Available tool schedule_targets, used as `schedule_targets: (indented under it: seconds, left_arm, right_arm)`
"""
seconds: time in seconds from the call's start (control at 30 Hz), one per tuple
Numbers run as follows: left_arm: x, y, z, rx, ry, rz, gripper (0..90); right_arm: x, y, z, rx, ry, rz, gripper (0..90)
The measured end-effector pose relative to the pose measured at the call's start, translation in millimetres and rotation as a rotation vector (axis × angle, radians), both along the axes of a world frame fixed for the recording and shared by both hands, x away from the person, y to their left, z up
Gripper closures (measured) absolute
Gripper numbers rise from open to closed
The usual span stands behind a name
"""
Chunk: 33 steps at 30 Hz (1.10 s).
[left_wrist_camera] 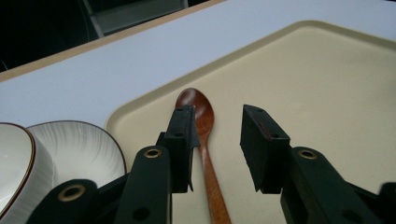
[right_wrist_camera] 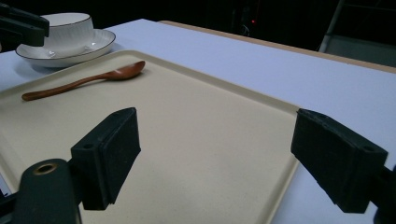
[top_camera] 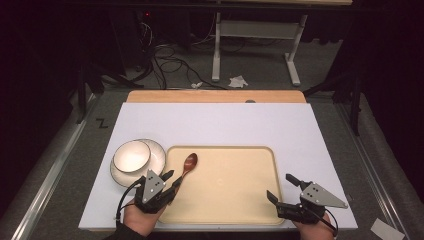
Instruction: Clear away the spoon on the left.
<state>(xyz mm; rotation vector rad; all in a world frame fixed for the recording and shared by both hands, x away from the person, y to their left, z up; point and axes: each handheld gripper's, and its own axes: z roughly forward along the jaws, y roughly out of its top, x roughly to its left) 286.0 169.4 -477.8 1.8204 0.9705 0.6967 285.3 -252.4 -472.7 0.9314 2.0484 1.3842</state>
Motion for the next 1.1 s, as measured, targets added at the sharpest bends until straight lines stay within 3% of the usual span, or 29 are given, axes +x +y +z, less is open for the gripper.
schedule_targets:
  seconds: [0.2, 0.27, 0.33, 0.47, 0.77, 0.97, 1.1]
  left_arm:
    - [-1.2, 1.3, -0.9, 0.011, 0.021, -0.001, 68.7]
    - [-1.7, 1.3, -0.8, 0.005, 0.028, -0.013, 72.5]
    - [-3.1, 0.9, 0.6, 0.008, 0.02, -0.024, 86.2]
    - [-2.8, 1.7, 1.7, 0.039, 0.017, -0.021, 90.0]
    - [8.9, 5.8, -14.9, 0.14, 0.157, -0.002, 90.0]
    - [9.5, 12.1, -22.5, 0.194, 0.265, 0.012, 90.0]
    - [8.6, 13.4, -28.2, 0.23, 0.311, 0.011, 90.0]
  right_arm:
    - [-0.4, -0.2, 0.2, 0.004, 0.004, -0.004, 16.8]
    - [-0.5, -0.1, 0.2, 0.004, 0.003, -0.004, 16.8]
    - [-0.4, -0.5, 0.3, 0.004, 0.002, -0.004, 16.9]
    - [-0.3, -0.7, 0.3, 0.004, 0.001, -0.003, 16.9]
    - [-0.5, -0.7, 0.6, 0.003, -0.001, -0.002, 16.9]
    - [-1.0, -1.2, 0.9, 0.005, -0.003, -0.003, 16.9]
    - [-0.9, -1.2, 0.9, 0.005, -0.004, -0.001, 16.8]
